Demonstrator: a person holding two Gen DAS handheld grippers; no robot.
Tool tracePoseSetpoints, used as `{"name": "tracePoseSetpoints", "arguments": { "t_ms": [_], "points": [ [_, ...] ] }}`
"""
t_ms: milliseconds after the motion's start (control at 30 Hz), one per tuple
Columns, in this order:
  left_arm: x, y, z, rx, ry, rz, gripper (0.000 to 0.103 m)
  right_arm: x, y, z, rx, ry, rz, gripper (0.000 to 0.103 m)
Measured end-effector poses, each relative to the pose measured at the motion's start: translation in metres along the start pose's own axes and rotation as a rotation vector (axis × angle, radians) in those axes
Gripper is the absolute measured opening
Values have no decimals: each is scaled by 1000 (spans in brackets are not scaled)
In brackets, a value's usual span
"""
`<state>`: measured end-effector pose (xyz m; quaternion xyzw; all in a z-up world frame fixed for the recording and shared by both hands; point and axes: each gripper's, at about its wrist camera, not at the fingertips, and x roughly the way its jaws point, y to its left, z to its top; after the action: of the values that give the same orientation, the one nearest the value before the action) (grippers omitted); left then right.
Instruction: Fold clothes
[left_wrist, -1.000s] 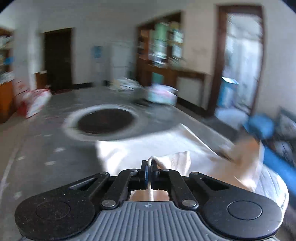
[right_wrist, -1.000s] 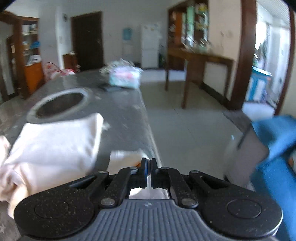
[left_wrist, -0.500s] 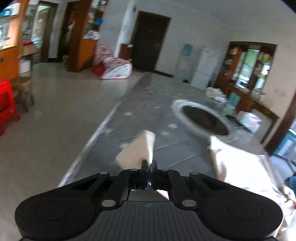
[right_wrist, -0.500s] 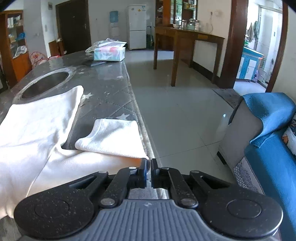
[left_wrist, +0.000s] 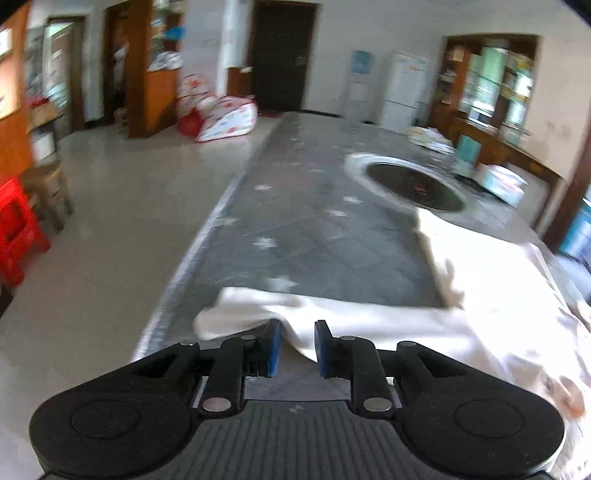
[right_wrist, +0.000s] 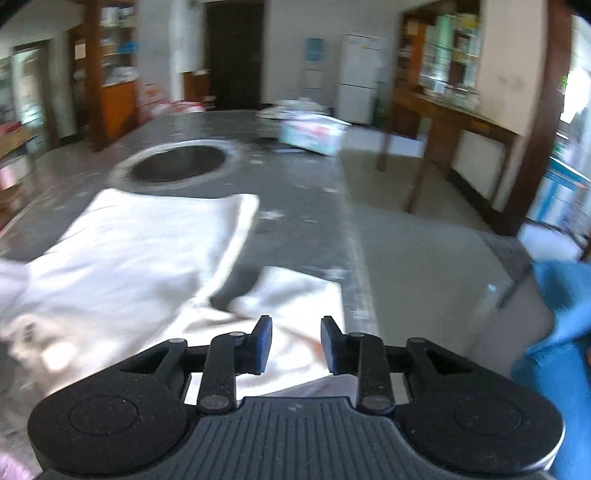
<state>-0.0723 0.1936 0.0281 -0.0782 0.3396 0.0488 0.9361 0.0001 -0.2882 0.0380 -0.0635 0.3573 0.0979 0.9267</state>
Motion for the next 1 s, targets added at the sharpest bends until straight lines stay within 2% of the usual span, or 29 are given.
{"name": "tracePoseSetpoints", "arguments": {
  "t_ms": [67, 267, 367, 467, 533, 633, 833, 867, 900, 1000],
  "points": [
    [-10, -21, -5, 67, -4, -65, 22, -6, 13, 2, -43, 2, 67, 30],
    [-32, -93, -30, 286, 17, -351, 20, -16, 61, -4, -165, 21, 251, 30],
    [-29, -121, -41, 341, 53, -412, 20, -18, 85, -12, -225, 45, 321, 30],
    [-22, -138, -49, 360, 89, -431, 21, -19, 104, -21, -276, 69, 368, 30],
    [-15, -145, -52, 379, 92, -394, 21, -20, 113, -27, -306, 81, 390, 30],
    [-5, -149, -51, 359, 113, -380, 23, -22, 126, -32, -346, 88, 408, 30],
    [13, -157, -53, 346, 150, -341, 23, -16, 141, -39, -389, 92, 404, 30],
    [14, -158, -53, 347, 152, -343, 20, -14, 143, -40, -394, 95, 399, 30],
    [15, -159, -54, 347, 154, -346, 8, -12, 144, -41, -401, 96, 389, 30],
    [15, -157, -51, 328, 154, -355, 4, -8, 146, -43, -416, 92, 373, 27]
  ]
}}
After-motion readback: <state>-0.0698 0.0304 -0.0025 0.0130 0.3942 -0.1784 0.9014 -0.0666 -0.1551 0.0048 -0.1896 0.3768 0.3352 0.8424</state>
